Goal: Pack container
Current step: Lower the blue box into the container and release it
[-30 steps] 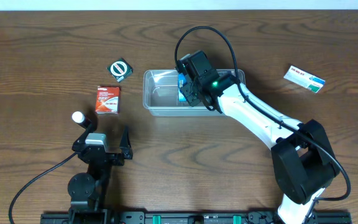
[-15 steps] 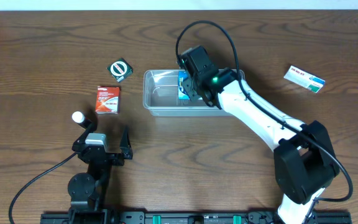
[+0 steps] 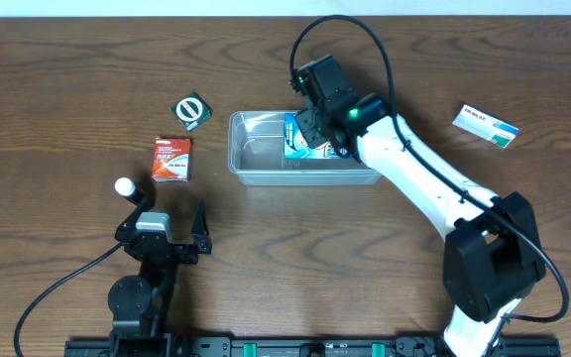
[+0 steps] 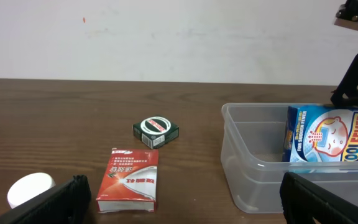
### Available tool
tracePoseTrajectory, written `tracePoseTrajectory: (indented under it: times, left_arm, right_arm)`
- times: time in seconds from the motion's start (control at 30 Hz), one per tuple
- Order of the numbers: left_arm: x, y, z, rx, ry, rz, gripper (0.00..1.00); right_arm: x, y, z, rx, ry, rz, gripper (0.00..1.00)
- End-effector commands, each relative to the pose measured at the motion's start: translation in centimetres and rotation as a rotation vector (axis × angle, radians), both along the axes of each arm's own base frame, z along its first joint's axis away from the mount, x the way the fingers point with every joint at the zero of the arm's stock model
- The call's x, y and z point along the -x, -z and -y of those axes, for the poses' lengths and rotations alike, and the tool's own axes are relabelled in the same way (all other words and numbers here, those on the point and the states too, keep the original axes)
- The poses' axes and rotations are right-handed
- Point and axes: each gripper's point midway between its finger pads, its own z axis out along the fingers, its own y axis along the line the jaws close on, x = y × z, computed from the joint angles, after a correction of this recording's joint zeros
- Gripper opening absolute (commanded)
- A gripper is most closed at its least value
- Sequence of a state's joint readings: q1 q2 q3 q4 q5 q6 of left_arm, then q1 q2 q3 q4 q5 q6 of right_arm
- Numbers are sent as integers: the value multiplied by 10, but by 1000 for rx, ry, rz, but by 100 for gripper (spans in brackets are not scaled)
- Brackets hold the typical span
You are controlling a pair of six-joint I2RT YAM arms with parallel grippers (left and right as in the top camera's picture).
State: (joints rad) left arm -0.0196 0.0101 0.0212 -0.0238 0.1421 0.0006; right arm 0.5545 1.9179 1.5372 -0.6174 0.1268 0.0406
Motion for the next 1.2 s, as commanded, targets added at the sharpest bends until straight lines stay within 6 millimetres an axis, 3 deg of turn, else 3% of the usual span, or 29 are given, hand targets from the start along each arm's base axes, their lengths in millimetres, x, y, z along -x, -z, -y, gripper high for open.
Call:
tracePoseTrajectory:
  times: [0.0, 0.63, 1.17]
  left_arm:
    - [1, 16, 0, -6, 1, -47, 98]
    - [1, 16, 0, -6, 2, -47, 98]
    - [1, 16, 0, -6, 2, -47, 98]
  right_arm:
    - [-5, -7, 4, -28, 17, 4, 36]
    - [-10, 30, 6, 0, 26, -57, 32]
    - [2, 41, 11, 25, 23, -111, 31]
